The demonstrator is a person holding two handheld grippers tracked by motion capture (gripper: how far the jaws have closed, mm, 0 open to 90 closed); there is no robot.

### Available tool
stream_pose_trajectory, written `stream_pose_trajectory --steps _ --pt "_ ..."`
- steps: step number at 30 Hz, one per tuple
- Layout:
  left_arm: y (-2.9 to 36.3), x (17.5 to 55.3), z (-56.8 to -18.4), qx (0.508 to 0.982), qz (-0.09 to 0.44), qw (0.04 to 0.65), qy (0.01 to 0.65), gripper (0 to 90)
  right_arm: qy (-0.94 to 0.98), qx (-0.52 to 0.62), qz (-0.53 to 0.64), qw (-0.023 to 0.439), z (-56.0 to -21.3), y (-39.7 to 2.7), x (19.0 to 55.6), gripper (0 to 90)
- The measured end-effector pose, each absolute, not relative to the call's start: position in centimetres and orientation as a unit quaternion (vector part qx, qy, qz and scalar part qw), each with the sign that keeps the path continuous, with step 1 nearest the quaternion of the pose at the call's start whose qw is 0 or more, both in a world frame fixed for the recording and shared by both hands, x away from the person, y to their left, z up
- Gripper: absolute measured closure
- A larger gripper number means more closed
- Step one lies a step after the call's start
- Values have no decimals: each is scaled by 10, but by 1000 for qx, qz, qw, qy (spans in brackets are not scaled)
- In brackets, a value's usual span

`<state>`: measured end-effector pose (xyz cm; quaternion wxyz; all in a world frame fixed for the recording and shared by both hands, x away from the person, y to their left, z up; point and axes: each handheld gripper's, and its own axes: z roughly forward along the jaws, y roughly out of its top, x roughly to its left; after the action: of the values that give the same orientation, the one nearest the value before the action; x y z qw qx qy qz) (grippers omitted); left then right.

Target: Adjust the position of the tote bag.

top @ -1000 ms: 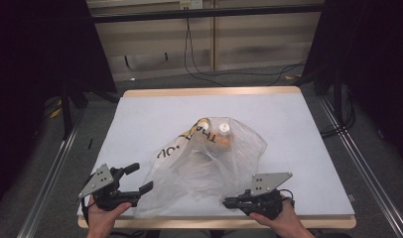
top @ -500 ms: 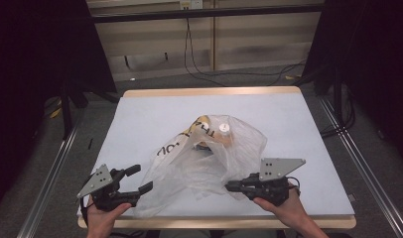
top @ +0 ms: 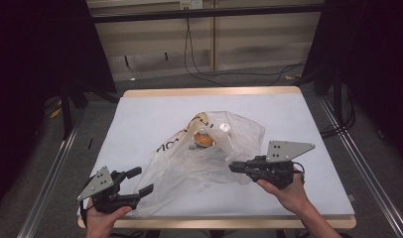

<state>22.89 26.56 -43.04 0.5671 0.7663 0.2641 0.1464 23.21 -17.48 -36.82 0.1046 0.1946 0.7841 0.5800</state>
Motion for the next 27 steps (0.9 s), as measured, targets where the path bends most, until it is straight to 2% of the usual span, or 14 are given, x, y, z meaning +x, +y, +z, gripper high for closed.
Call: stream_pose_trajectory --steps 4,6,7,9,11,13,14,18,20,27 --pt "263 215 -433 778 150 556 253 256 784 190 580 108 -365 -175 232 899" --pt "264 215 -432 779 152 553 252 306 783 190 583 110 -364 -175 233 899" --pt "264 215 -433 780 154 551 256 358 781 190 583 114 -363 -175 233 899" --pt "267 218 -435 785 150 543 256 379 780 191 586 112 -362 -175 232 900" --pt "272 220 -437 785 154 538 266 477 777 191 588 118 -360 -177 231 899" --pt "274 220 -437 783 151 539 271 495 776 193 588 121 -359 -179 232 900" --pt "274 220 -438 779 146 548 268 571 773 195 591 123 -359 -181 232 900" --pt "277 220 -435 784 141 549 254 760 768 197 595 130 -356 -186 232 900" --pt "277 220 -432 779 139 555 256 806 766 198 596 135 -353 -189 232 900" --pt "283 223 -414 754 153 587 252 844 751 207 607 159 -340 -206 230 900"
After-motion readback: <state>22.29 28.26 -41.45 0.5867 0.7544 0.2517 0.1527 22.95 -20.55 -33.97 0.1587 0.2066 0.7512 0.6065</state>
